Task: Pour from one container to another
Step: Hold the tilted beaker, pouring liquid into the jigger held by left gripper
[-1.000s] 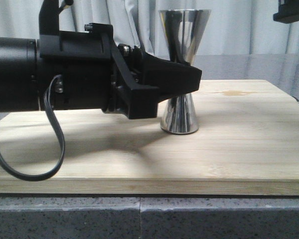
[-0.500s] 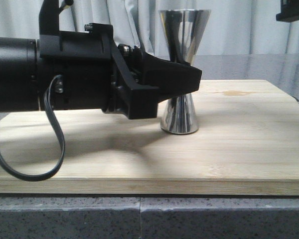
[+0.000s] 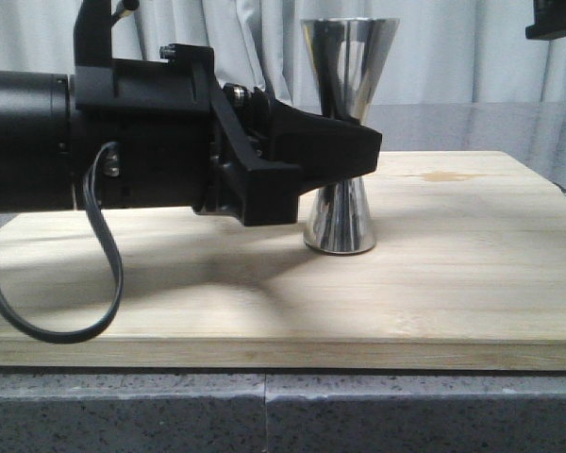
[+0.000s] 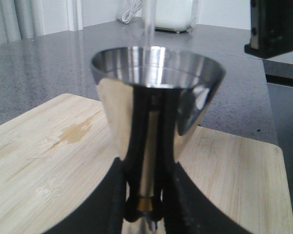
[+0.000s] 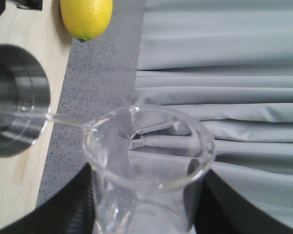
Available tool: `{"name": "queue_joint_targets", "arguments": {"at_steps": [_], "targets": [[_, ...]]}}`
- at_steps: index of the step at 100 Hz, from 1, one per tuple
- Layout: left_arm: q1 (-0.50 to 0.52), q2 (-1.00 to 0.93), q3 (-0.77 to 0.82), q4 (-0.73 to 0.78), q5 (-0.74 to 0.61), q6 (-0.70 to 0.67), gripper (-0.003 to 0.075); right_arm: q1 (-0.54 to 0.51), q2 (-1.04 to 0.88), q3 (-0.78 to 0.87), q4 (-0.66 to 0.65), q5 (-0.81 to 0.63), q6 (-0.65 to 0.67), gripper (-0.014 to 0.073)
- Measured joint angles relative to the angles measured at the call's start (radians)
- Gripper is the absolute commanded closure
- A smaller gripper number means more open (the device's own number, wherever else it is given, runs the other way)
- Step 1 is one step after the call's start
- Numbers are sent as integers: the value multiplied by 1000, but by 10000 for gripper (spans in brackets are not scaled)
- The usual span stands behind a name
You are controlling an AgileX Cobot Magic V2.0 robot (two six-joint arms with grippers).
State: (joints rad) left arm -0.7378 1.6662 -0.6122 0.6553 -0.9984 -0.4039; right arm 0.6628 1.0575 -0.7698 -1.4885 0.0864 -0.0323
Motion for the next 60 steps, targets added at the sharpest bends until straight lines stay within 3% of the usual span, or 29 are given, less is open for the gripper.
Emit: {"name": "queue_joint_targets", "arguments": {"at_steps": [60], "targets": [[0, 0, 0, 0, 0, 0, 739, 0, 0, 0, -41, -2, 0, 400]]}}
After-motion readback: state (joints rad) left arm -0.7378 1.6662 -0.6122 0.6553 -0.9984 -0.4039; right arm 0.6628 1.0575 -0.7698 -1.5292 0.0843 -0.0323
